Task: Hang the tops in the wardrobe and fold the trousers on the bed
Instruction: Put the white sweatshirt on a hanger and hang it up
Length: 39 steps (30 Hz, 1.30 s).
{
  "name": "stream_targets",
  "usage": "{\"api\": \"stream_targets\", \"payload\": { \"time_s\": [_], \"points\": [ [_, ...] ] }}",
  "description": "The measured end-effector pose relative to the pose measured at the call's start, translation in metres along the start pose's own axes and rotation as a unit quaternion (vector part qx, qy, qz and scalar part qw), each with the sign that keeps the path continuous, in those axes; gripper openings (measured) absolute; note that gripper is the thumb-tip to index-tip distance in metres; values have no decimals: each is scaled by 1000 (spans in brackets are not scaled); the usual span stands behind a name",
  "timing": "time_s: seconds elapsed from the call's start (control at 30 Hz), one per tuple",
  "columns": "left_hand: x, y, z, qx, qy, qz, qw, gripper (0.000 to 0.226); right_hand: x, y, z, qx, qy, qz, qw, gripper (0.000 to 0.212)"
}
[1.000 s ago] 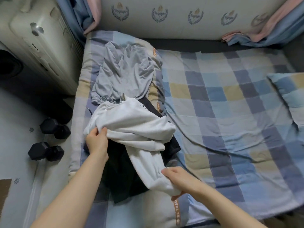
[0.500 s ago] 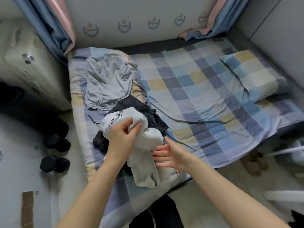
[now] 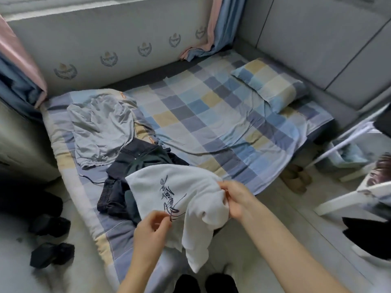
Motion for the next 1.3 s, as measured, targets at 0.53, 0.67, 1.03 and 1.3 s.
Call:
{"api": "stream_targets", "payload": {
  "time_s": [0.53,0.67,1.03,1.3],
  "points": [
    [248,-32,-69,124,344,186,912,43,-192,64,-192,-237,-105,81,962,23],
    [298,-59,-121,147,322,110,929,48,-267,72,-247,-279,-159,95,942,23],
    [388,-189,-217,144,250,-136,948,36,-494,69,-359,-318,-362,54,875,25],
    [482,-236,-285,149,318,-148,925,26,-592,37,-372,-239,-554,-106,790,28]
  ]
}}
Point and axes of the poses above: each hand's wrist, its own z-axis towards the middle knuckle, its own x-axis out of the palm, y = z × x, the point moved 3 cm from there along z, towards the middle knuckle, and after that the axes turned 4 degrees about -z, right-handed, at the moved point
